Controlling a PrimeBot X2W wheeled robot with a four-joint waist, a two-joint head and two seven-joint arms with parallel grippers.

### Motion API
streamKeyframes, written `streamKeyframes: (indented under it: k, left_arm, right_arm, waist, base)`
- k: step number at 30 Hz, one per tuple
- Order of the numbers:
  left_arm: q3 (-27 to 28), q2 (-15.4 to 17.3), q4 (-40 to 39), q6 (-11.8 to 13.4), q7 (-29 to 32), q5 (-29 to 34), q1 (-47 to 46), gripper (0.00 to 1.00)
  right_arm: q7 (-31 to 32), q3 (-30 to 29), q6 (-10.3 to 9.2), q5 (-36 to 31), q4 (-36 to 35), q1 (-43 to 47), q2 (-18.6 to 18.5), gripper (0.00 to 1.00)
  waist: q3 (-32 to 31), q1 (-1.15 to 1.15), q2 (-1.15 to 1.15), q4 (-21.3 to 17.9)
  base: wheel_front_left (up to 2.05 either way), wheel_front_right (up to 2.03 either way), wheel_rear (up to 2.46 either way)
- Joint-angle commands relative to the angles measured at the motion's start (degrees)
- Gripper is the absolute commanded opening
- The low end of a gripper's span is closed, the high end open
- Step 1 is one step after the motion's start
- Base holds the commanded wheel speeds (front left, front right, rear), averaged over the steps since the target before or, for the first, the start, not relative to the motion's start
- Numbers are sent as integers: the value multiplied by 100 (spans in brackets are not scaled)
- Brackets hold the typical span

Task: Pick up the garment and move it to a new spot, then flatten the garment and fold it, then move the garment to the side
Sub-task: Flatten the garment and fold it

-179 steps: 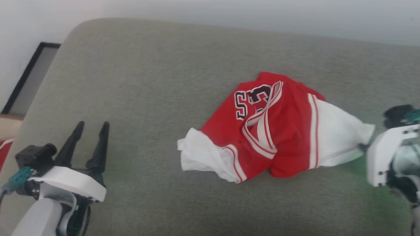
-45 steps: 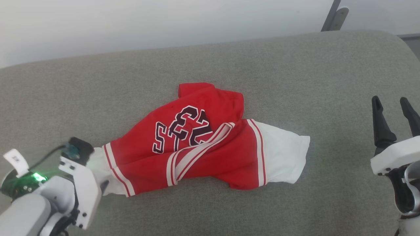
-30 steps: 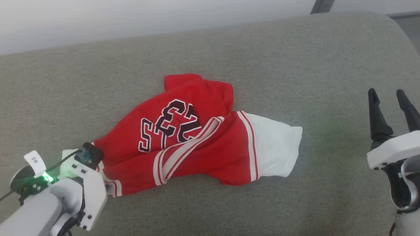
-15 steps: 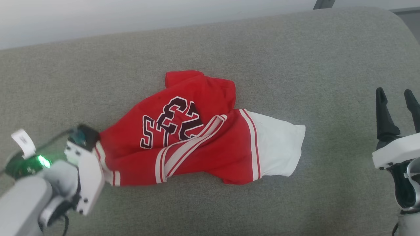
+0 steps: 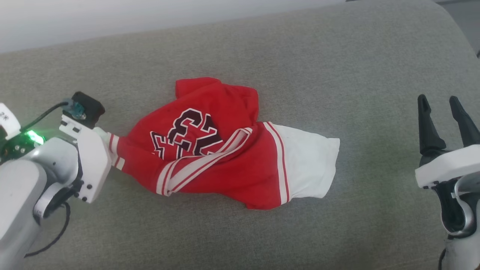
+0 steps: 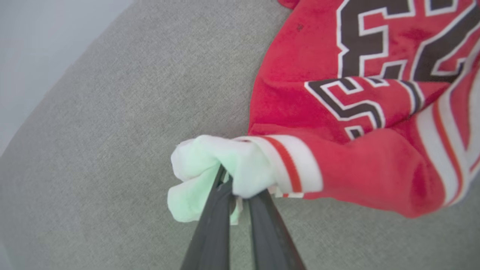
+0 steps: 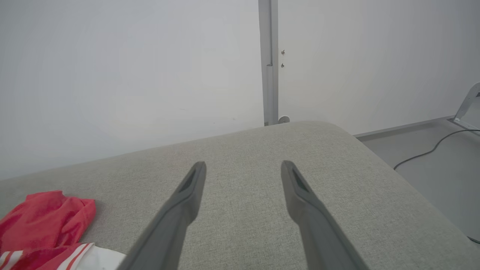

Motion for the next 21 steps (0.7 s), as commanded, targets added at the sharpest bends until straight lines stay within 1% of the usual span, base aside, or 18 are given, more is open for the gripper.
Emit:
streamKeyframes:
  k: [1, 3, 5, 6, 8, 9, 11, 13, 17, 21]
  left_arm:
    - [-33, -30, 119, -44, -64, 132, -106, 13]
    - [-58, -76, 366, -109, -139, 130, -194, 22]
    - [-89, -125, 658, -176, -197, 164, -269, 22]
    - [-102, -168, 784, -194, -217, 146, -291, 27]
    - [-143, -224, 1121, -292, -305, 118, -350, 29]
    - [-150, -250, 1210, -315, -329, 88, -363, 35]
    - [-151, -295, 1355, -354, -397, 42, -355, 51]
    - [-151, -348, 1457, -396, -458, -13, -362, 100]
    - [-73, -408, 1610, -359, -536, -122, -351, 100]
    - [13, -400, 1538, -311, -660, -215, -272, 100]
  right_arm:
    - [-54, 28, -2, 26, 31, -82, 6, 100]
    - [-67, 55, -2, 32, 62, -100, 19, 100]
    - [-81, 87, -2, 32, 101, -120, 30, 100]
    - [-95, 101, -2, 30, 122, -132, 31, 100]
    - [-116, 148, -2, 29, 187, -149, 33, 100]
    - [-122, 158, -2, 29, 205, -151, 32, 100]
    - [-122, 162, -2, 35, 228, -146, 25, 100]
    - [-113, 156, -2, 41, 236, -127, 7, 100]
    - [-53, 195, -2, 37, 254, -113, -50, 100]
    - [13, 255, -2, 95, 273, -109, -109, 100]
  waist:
    - [21, 0, 0, -32]
    - [32, 0, 0, -65]
    - [41, 0, 0, -104]
    - [42, 0, 0, -118]
    - [40, 0, 0, -152]
    - [39, 0, 0, -158]
    - [37, 0, 0, -163]
    - [35, 0, 0, -150]
    - [30, 0, 0, -77]
    - [22, 0, 0, 51]
  base:
    - [0, 0, 0]
    - [0, 0, 0]
    - [0, 0, 0]
    - [0, 0, 0]
    - [0, 0, 0]
    - [0, 0, 0]
    - [0, 0, 0]
    - [0, 0, 0]
    - [0, 0, 0]
    - [0, 0, 0]
